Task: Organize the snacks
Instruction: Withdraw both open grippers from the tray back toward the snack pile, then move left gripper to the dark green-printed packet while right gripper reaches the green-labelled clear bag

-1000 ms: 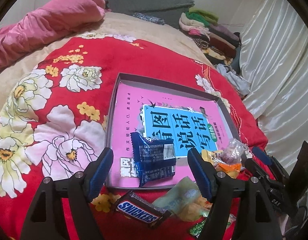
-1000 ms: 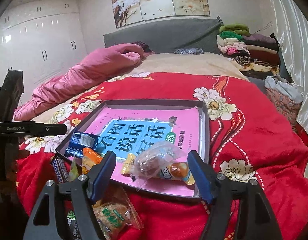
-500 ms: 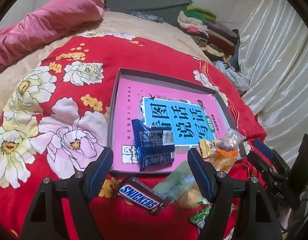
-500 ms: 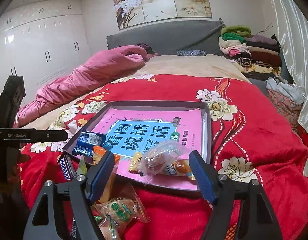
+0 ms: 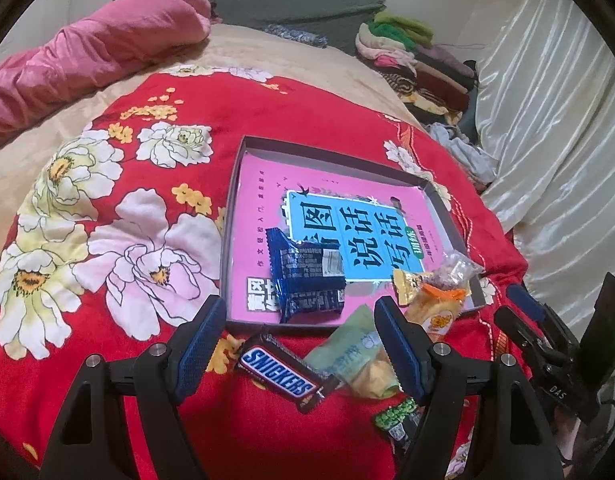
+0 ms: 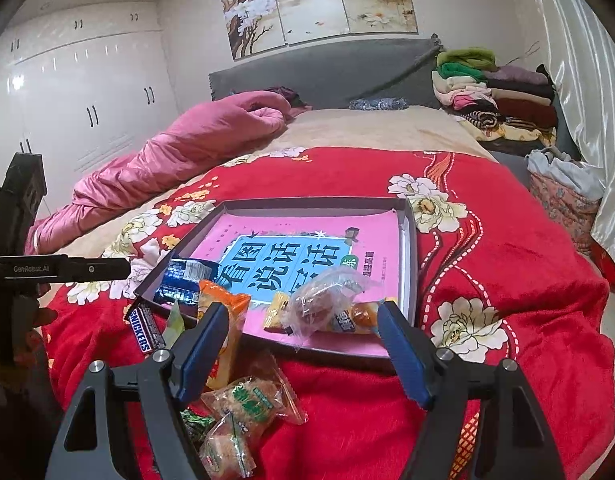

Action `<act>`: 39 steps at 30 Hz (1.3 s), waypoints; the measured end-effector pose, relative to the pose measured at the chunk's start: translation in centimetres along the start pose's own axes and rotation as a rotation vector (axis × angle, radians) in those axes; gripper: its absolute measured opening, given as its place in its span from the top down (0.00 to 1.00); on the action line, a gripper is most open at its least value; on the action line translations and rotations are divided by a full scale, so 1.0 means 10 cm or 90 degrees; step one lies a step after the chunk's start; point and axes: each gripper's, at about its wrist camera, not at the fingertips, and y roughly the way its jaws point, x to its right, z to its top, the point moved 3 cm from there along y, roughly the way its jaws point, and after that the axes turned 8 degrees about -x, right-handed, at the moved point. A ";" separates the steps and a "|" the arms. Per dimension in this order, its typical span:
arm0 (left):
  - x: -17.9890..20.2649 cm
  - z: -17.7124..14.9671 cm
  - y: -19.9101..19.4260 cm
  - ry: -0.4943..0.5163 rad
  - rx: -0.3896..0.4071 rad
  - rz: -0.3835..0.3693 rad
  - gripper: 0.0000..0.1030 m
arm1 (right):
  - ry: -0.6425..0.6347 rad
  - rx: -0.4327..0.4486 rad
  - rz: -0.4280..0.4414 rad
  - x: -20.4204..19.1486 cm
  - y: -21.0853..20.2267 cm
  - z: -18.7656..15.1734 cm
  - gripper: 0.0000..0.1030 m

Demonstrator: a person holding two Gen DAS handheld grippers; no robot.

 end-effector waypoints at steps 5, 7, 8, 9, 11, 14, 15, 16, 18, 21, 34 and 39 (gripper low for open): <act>0.05 -0.08 -0.01 0.006 -0.008 -0.002 0.24 | 0.006 0.006 0.005 -0.05 -0.09 -0.03 0.23; 0.09 -0.12 -0.02 0.011 -0.012 -0.004 0.24 | 0.009 -0.001 0.005 -0.06 -0.09 -0.05 0.22; 0.11 -0.13 -0.02 0.014 -0.015 -0.006 0.24 | 0.010 -0.003 0.007 -0.07 -0.10 -0.05 0.22; 0.13 -0.15 -0.01 0.018 -0.017 -0.007 0.24 | 0.011 -0.005 0.010 -0.09 -0.11 -0.06 0.22; 0.17 -0.18 -0.02 0.023 -0.020 -0.008 0.24 | 0.008 -0.005 0.013 -0.12 -0.12 -0.07 0.22; 0.22 -0.23 -0.03 0.031 -0.024 -0.009 0.24 | 0.005 -0.010 0.014 -0.16 -0.14 -0.10 0.22; 0.23 -0.24 -0.03 0.034 -0.025 -0.008 0.24 | 0.005 -0.015 0.017 -0.18 -0.15 -0.12 0.22; 0.24 -0.25 -0.03 0.037 -0.026 -0.009 0.24 | 0.004 -0.017 0.016 -0.19 -0.16 -0.13 0.22; 0.27 -0.28 -0.04 0.042 -0.028 -0.009 0.24 | 0.002 -0.020 0.013 -0.23 -0.17 -0.16 0.22; 0.31 -0.31 -0.05 0.045 -0.031 -0.011 0.24 | 0.002 -0.027 0.011 -0.27 -0.19 -0.20 0.22; 0.42 -0.47 -0.01 0.066 -0.060 -0.022 0.24 | 0.024 -0.059 -0.012 -0.22 -0.17 -0.31 0.22; 0.52 -0.57 0.05 0.084 -0.080 -0.030 0.24 | 0.053 -0.067 -0.020 -0.13 -0.19 -0.34 0.22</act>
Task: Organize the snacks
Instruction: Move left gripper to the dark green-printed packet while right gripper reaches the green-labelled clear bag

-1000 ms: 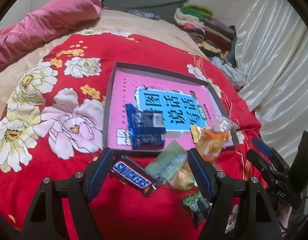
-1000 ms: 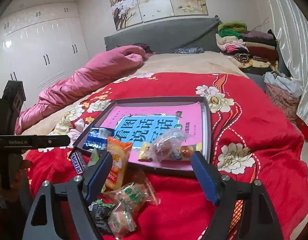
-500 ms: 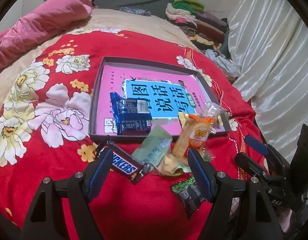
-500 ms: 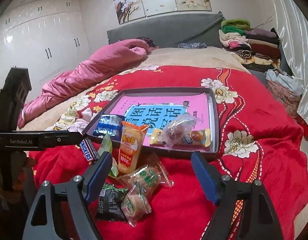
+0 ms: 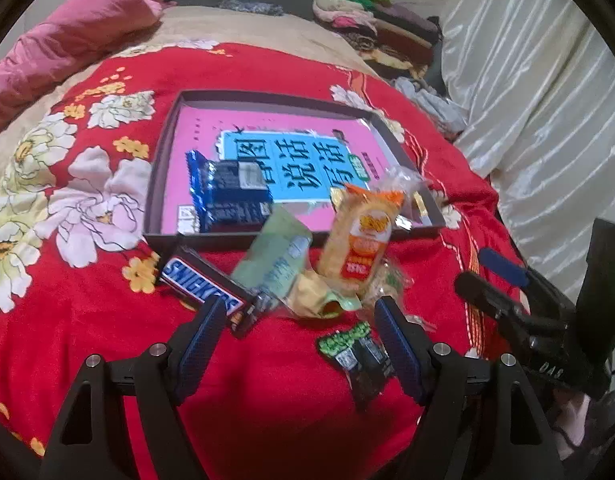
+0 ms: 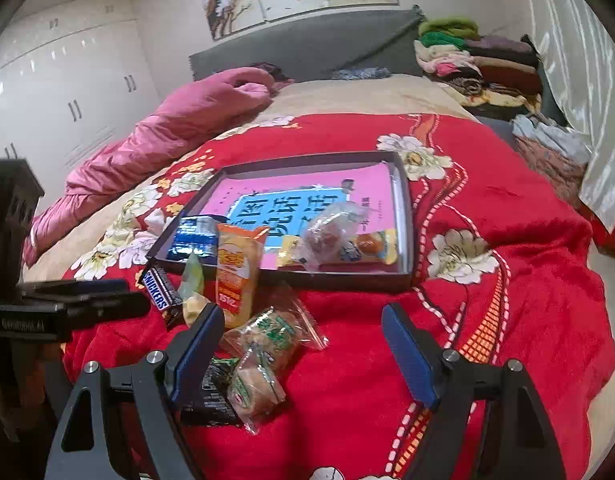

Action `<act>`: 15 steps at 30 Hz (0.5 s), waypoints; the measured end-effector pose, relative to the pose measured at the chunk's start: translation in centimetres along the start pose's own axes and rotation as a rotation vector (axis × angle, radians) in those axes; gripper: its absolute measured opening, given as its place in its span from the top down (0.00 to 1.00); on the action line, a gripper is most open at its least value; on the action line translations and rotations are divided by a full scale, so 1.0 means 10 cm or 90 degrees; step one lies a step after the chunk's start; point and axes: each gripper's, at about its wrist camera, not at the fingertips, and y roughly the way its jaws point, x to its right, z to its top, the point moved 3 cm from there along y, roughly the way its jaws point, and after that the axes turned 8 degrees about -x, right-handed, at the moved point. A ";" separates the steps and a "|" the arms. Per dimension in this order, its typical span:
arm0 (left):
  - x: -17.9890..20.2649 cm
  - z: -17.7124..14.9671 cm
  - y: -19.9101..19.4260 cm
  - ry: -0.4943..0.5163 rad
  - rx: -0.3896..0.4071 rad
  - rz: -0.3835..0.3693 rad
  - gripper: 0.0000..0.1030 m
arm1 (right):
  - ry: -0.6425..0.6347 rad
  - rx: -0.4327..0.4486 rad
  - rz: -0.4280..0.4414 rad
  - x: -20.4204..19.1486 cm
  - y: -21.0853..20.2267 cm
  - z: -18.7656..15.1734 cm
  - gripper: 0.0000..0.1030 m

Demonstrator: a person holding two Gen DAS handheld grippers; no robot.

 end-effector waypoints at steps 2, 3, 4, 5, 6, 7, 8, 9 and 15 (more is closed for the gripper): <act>0.03 -0.03 0.03 0.001 -0.010 -0.006 0.24 | 0.009 -0.003 0.008 0.02 -0.02 -0.01 0.22; 0.03 -0.05 0.05 -0.001 -0.015 -0.009 0.24 | 0.013 -0.006 0.007 0.03 -0.02 -0.02 0.22; 0.04 -0.07 0.08 -0.002 -0.023 -0.014 0.24 | 0.016 -0.011 0.007 0.03 -0.01 -0.03 0.22; 0.05 -0.09 0.10 -0.002 -0.029 -0.015 0.24 | 0.020 -0.016 0.009 0.04 -0.01 -0.04 0.22; 0.07 -0.12 0.13 0.000 -0.035 -0.015 0.24 | 0.027 -0.024 0.013 0.05 0.00 -0.05 0.22; 0.09 -0.15 0.16 0.004 -0.041 -0.014 0.24 | 0.031 -0.030 0.018 0.06 0.01 -0.06 0.22; 0.12 -0.17 0.18 0.009 -0.046 -0.012 0.24 | 0.035 -0.036 0.023 0.06 0.02 -0.08 0.22; 0.15 -0.20 0.22 0.015 -0.052 -0.011 0.24 | 0.038 -0.039 0.025 0.07 0.03 -0.09 0.22; 0.28 -0.30 0.32 0.037 -0.075 -0.010 0.24 | 0.035 -0.061 0.024 0.04 0.05 -0.13 0.22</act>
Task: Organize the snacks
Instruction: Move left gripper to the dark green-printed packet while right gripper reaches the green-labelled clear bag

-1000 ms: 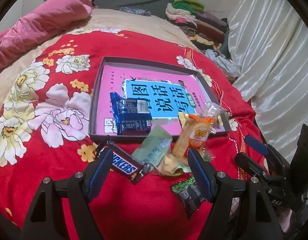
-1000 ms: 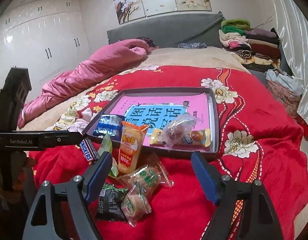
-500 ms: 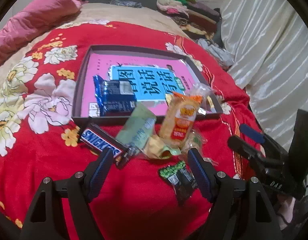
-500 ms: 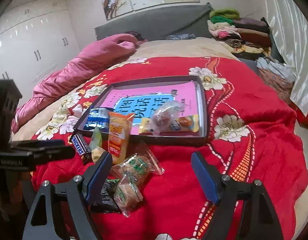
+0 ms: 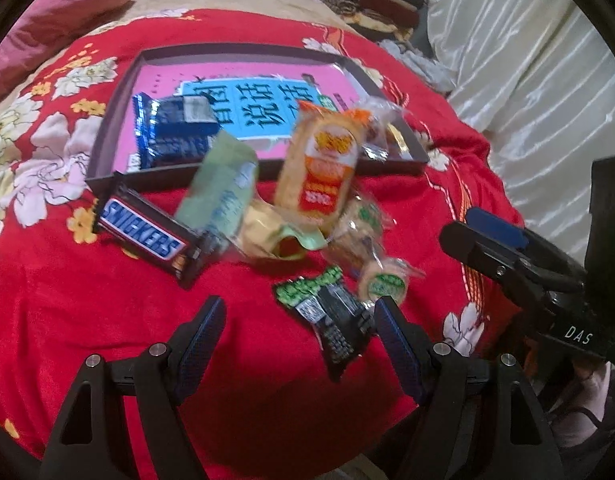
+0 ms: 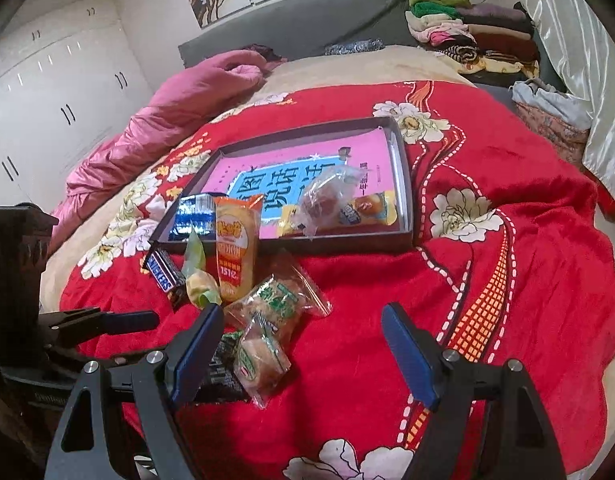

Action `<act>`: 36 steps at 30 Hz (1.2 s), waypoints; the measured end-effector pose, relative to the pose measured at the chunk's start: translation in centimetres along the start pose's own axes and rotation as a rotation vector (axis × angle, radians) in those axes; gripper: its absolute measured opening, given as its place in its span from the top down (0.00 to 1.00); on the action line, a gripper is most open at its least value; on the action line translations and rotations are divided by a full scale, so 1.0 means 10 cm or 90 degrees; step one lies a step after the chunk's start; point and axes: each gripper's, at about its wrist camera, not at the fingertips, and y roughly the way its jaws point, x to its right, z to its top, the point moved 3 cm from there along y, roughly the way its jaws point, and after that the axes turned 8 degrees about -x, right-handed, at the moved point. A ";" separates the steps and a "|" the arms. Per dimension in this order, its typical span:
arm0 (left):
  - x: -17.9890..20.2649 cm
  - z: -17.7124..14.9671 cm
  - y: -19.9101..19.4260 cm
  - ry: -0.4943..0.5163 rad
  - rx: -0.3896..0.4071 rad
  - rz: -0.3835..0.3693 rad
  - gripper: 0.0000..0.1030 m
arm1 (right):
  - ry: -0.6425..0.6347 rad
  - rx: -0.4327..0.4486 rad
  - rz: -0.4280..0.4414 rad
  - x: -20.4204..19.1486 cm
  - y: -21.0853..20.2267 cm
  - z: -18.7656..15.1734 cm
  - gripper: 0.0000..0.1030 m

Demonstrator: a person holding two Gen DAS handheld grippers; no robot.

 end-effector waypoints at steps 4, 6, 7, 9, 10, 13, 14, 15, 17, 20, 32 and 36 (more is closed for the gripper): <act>0.06 -0.03 0.09 0.010 -0.014 0.010 0.24 | -0.005 -0.012 -0.003 -0.02 0.02 -0.02 0.22; 0.07 -0.02 0.14 0.009 -0.018 0.012 0.24 | -0.005 -0.018 -0.005 -0.02 0.03 -0.02 0.22; 0.07 -0.02 0.18 0.007 -0.022 0.019 0.24 | -0.003 -0.019 -0.003 -0.01 0.03 -0.03 0.22; 0.07 -0.01 0.26 0.003 -0.030 0.023 0.24 | 0.001 -0.024 -0.001 0.00 0.04 -0.03 0.22; 0.06 -0.01 0.28 0.001 -0.034 0.029 0.24 | 0.004 -0.026 0.000 0.01 0.04 -0.03 0.22; 0.06 -0.01 0.34 -0.001 -0.042 0.028 0.25 | 0.011 -0.033 0.007 0.03 0.07 -0.04 0.22; 0.07 -0.01 0.35 0.000 -0.043 0.030 0.25 | 0.013 -0.036 0.010 0.04 0.07 -0.04 0.22; 0.06 -0.01 0.35 0.000 -0.044 0.030 0.24 | 0.015 -0.040 0.013 0.04 0.09 -0.05 0.22; 0.05 -0.01 0.35 -0.003 -0.045 0.032 0.24 | 0.015 -0.049 0.019 0.04 0.12 -0.05 0.22; 0.03 0.00 0.35 -0.004 -0.044 0.035 0.24 | 0.006 -0.067 0.029 0.00 0.18 -0.07 0.22; -0.15 -0.04 0.28 -0.021 -0.058 0.013 0.25 | -0.024 -0.155 0.105 -0.18 0.52 -0.15 0.53; -0.14 -0.04 0.30 -0.023 -0.061 0.002 0.25 | -0.012 -0.188 0.138 -0.17 0.64 -0.18 0.62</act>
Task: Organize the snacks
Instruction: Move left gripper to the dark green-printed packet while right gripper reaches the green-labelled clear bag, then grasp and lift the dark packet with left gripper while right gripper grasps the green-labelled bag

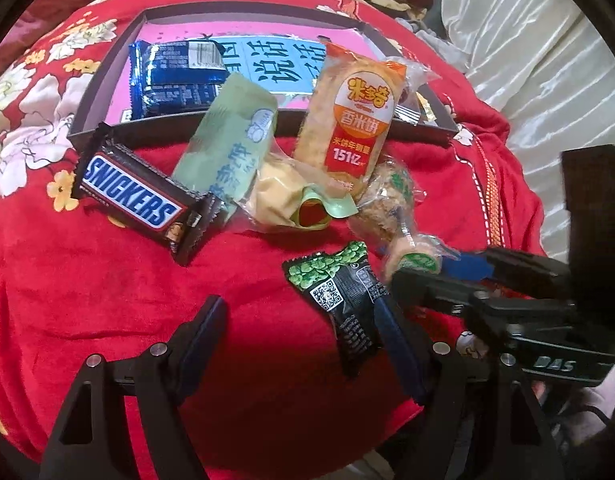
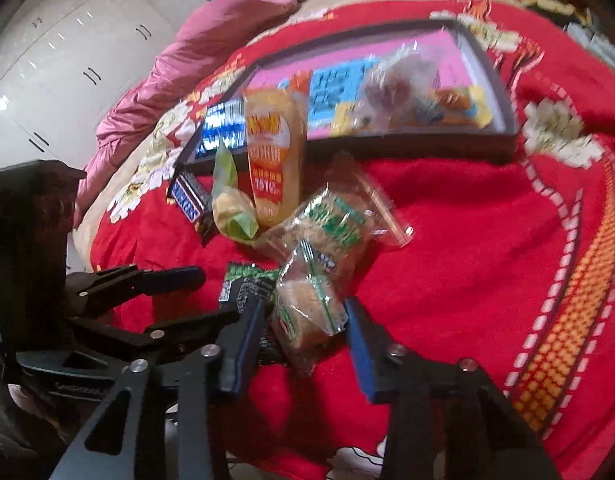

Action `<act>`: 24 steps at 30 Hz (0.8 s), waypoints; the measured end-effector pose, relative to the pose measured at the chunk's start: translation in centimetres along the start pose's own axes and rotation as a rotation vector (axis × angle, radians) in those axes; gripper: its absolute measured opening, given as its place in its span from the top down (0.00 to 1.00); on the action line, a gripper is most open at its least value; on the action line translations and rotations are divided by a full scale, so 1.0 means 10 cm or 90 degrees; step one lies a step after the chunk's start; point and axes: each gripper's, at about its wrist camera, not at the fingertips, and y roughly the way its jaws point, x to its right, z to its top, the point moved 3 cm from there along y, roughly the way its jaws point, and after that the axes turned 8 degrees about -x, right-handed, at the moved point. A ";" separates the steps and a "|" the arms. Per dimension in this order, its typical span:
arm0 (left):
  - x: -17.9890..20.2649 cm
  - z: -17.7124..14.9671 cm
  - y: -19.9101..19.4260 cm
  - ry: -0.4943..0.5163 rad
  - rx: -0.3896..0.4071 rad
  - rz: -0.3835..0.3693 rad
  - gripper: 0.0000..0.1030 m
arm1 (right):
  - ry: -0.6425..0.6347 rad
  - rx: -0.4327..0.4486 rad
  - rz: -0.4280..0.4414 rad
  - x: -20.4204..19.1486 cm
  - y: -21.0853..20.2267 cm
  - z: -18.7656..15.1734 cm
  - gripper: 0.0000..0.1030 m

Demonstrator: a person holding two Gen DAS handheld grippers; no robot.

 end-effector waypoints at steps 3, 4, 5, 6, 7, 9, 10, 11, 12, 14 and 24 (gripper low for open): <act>0.05 0.00 0.03 0.001 -0.005 -0.009 0.25 | 0.006 -0.005 0.007 0.02 0.04 0.02 0.67; 0.07 0.01 0.04 -0.001 -0.006 -0.013 0.25 | 0.007 -0.002 0.010 0.03 0.03 0.02 0.68; 0.08 0.01 0.05 -0.004 -0.006 -0.017 0.25 | 0.007 0.001 0.012 0.03 0.02 0.02 0.70; 0.09 0.02 0.06 -0.007 -0.006 -0.020 0.25 | 0.005 0.005 0.013 0.02 0.00 0.01 0.71; 0.09 0.03 0.06 -0.012 -0.006 -0.025 0.25 | 0.004 0.013 0.007 0.01 -0.03 0.01 0.72; 0.10 0.05 0.08 -0.023 -0.006 -0.034 0.25 | 0.006 0.025 0.002 0.03 -0.08 0.01 0.72; 0.10 0.06 0.09 -0.029 -0.006 -0.039 0.25 | 0.008 0.033 -0.001 0.03 -0.12 0.01 0.72; 0.10 0.07 0.10 -0.034 -0.008 -0.040 0.25 | 0.010 0.042 -0.003 0.04 -0.16 0.01 0.75; 0.11 0.09 0.11 -0.039 -0.009 -0.041 0.25 | 0.010 0.057 -0.003 0.04 -0.21 0.01 0.76; 0.12 0.10 0.13 -0.048 -0.009 -0.040 0.25 | 0.009 0.077 -0.012 0.04 -0.28 0.01 0.76; 0.38 0.17 0.28 -0.025 -0.011 -0.035 0.61 | 0.002 0.118 -0.026 0.03 -0.39 0.06 0.76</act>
